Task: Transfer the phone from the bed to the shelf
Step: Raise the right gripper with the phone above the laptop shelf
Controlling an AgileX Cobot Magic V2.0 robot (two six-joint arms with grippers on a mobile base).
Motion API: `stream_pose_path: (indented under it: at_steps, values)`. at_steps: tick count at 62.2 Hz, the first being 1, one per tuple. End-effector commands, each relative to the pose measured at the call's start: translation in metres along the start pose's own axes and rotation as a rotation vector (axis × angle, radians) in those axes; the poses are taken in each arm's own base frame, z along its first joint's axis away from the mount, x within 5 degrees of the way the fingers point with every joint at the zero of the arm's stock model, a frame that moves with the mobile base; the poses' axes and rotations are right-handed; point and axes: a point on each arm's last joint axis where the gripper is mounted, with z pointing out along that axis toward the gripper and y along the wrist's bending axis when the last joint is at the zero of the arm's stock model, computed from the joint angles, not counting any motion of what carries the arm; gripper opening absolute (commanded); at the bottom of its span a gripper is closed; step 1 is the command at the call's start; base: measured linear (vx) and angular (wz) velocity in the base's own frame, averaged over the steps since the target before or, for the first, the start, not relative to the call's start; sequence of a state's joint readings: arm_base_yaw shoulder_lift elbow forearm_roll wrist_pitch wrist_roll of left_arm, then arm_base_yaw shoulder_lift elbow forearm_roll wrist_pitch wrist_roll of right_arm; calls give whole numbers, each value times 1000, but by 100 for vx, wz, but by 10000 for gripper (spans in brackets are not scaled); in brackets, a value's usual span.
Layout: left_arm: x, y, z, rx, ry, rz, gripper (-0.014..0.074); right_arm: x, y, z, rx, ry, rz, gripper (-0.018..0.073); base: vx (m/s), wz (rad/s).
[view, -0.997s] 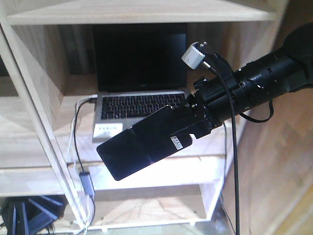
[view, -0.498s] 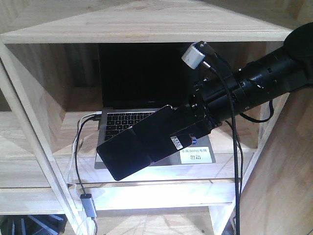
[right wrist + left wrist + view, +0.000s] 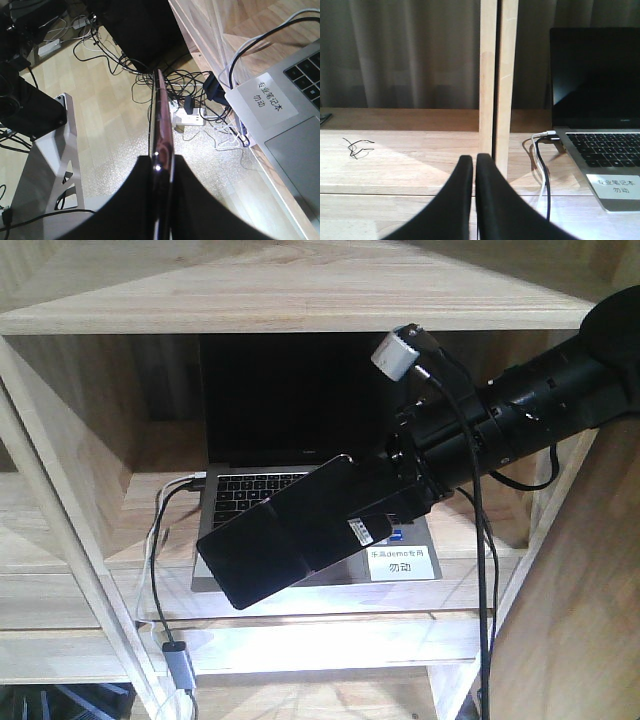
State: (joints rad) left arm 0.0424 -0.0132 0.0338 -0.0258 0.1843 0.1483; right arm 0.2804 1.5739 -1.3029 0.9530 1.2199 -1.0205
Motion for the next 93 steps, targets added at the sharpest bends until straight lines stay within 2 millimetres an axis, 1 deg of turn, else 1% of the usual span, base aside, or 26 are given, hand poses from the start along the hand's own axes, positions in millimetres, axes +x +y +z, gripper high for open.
stream_pose_path:
  at_steps: [1,47,55,66,73,81,93]
  values:
    - [-14,2,-3,-10,-107,-14,1,-12,23,-16,-69,-69,-35,-2,0,0]
    - [-14,2,-3,-10,-107,-14,1,-12,23,-16,-73,-73,-33,-2,0,0]
    - [-14,2,-3,-10,-107,-14,1,-15,29,-21,-69,-94,-49,-2,0,0]
    - [-14,2,-3,-10,-107,-14,1,-21,53,-40,-37,-155,-112,-2,0,0]
    - [-14,2,-3,-10,-107,-14,1,-28,73,-58,-7,-198,-179,-2,0,0]
    - [-14,2,-3,-10,-107,-14,1,-43,95,-81,42,-276,-219,-2,0,0]
    - [-14,2,-3,-10,-107,-14,1,-70,117,-111,135,-411,-280,-2,0,0]
